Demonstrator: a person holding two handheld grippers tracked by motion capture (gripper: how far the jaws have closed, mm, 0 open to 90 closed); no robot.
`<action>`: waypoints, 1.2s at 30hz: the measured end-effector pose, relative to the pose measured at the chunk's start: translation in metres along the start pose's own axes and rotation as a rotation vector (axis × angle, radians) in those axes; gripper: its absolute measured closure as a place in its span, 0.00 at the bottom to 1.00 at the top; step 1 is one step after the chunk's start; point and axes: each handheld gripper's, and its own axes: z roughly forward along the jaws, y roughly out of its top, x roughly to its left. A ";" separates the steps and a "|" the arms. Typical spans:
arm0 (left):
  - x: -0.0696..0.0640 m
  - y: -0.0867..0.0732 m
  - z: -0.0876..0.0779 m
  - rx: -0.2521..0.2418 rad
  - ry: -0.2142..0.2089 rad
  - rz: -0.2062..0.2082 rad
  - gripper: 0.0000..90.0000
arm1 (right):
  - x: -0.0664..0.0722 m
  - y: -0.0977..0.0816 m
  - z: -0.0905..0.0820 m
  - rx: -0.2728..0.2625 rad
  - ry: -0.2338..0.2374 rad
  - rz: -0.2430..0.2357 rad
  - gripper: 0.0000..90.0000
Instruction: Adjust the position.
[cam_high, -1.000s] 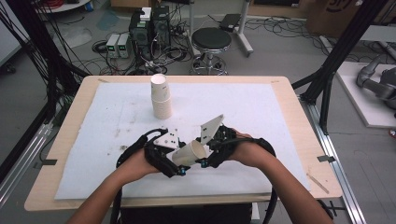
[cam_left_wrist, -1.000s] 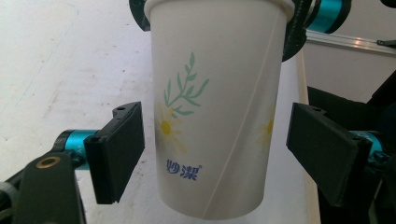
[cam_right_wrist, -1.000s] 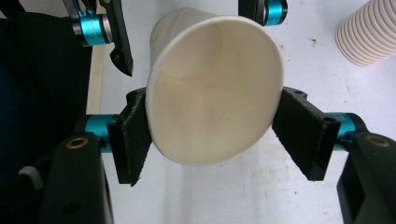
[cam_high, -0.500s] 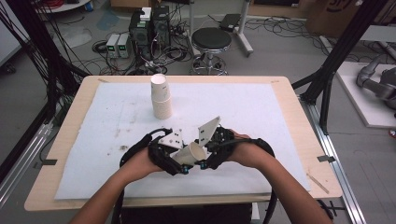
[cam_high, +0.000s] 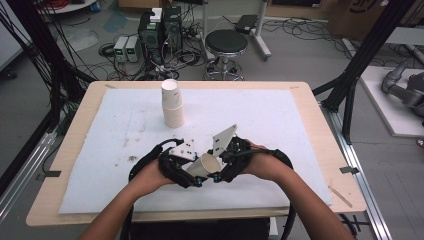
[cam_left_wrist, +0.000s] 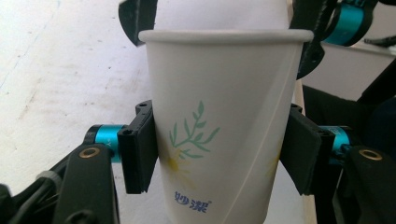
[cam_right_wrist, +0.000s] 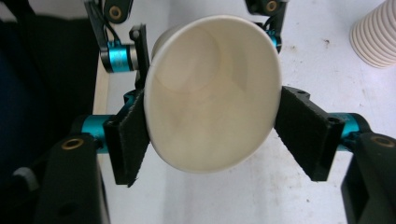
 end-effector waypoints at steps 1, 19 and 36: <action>0.001 -0.002 -0.001 -0.004 0.005 -0.006 0.38 | -0.001 -0.002 -0.001 -0.027 0.001 0.019 0.28; 0.011 -0.066 -0.029 -0.291 0.140 -0.199 0.34 | -0.010 -0.073 -0.018 -0.449 -0.105 0.380 0.24; 0.017 -0.112 -0.082 -0.573 0.411 -0.251 0.33 | 0.005 -0.152 -0.024 -0.464 -0.400 0.546 0.25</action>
